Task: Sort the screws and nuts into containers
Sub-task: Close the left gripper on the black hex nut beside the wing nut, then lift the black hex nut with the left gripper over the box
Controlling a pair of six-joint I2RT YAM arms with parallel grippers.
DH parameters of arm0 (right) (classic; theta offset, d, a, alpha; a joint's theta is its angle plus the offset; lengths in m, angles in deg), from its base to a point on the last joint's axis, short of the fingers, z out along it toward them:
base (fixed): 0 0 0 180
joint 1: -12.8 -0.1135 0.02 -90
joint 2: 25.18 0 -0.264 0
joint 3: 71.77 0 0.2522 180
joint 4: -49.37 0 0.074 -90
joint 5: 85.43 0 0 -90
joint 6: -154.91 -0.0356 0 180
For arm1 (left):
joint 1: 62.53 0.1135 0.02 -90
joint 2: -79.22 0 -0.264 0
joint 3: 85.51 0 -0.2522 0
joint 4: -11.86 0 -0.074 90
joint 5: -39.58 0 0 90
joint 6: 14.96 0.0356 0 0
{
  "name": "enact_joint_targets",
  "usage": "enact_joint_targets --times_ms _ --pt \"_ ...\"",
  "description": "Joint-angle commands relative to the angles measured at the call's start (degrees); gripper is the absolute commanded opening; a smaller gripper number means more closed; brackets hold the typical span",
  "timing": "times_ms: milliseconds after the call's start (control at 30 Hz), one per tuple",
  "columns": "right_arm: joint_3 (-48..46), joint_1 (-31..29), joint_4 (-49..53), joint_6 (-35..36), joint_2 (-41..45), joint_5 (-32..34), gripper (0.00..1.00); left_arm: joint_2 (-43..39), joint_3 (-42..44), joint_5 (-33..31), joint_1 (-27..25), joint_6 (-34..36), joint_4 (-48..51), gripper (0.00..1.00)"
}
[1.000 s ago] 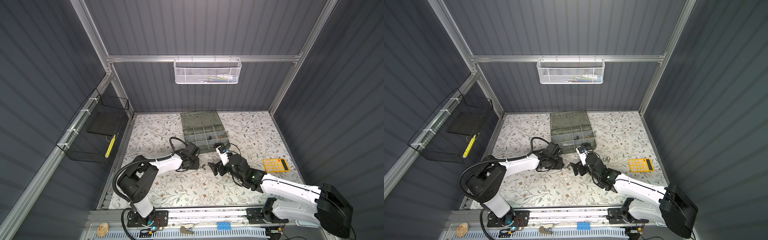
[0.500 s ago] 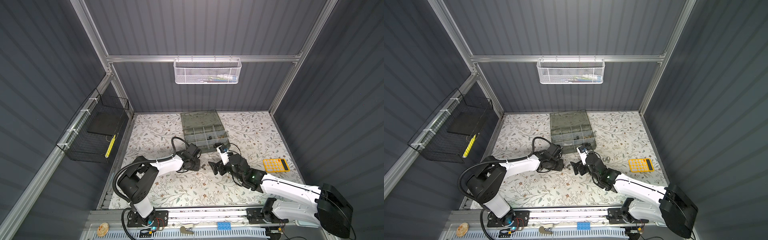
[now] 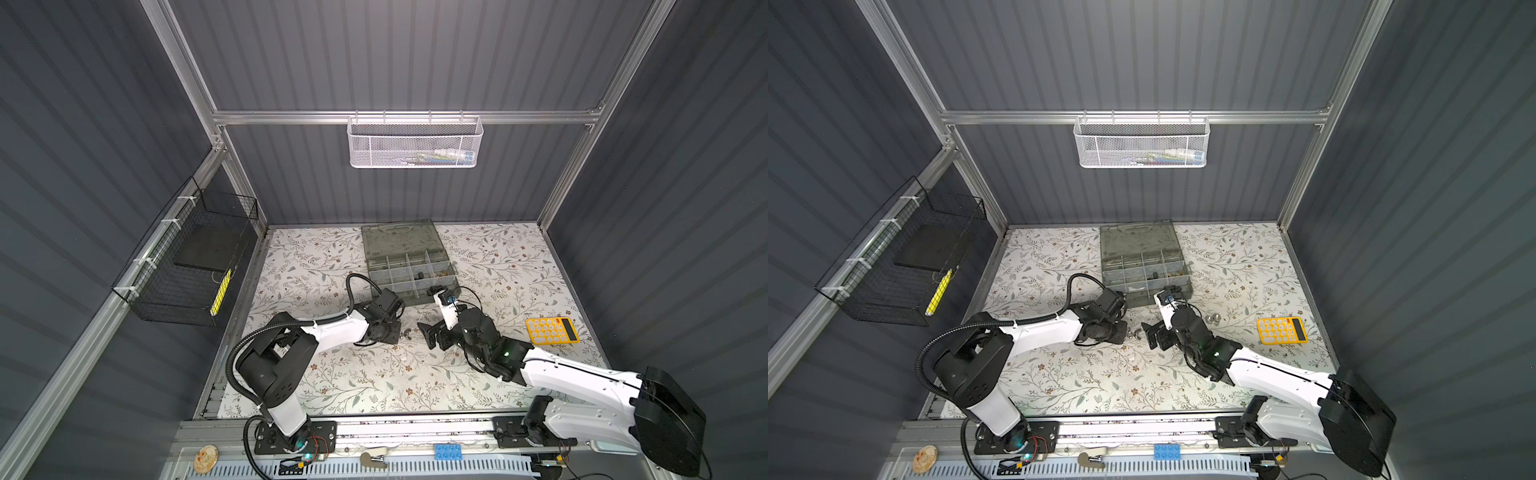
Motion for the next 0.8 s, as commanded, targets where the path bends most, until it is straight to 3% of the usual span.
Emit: enact_joint_targets --times_ms 0,767 --pt "0.6 -0.4 -0.7 -0.5 0.7 1.1 0.99 2.1 -1.0 -1.3 -0.5 1.4 3.0 0.35" --pt "0.5 -0.4 -0.9 -0.4 0.8 2.2 0.99 2.7 -1.4 -2.5 -1.3 2.4 4.4 0.27"
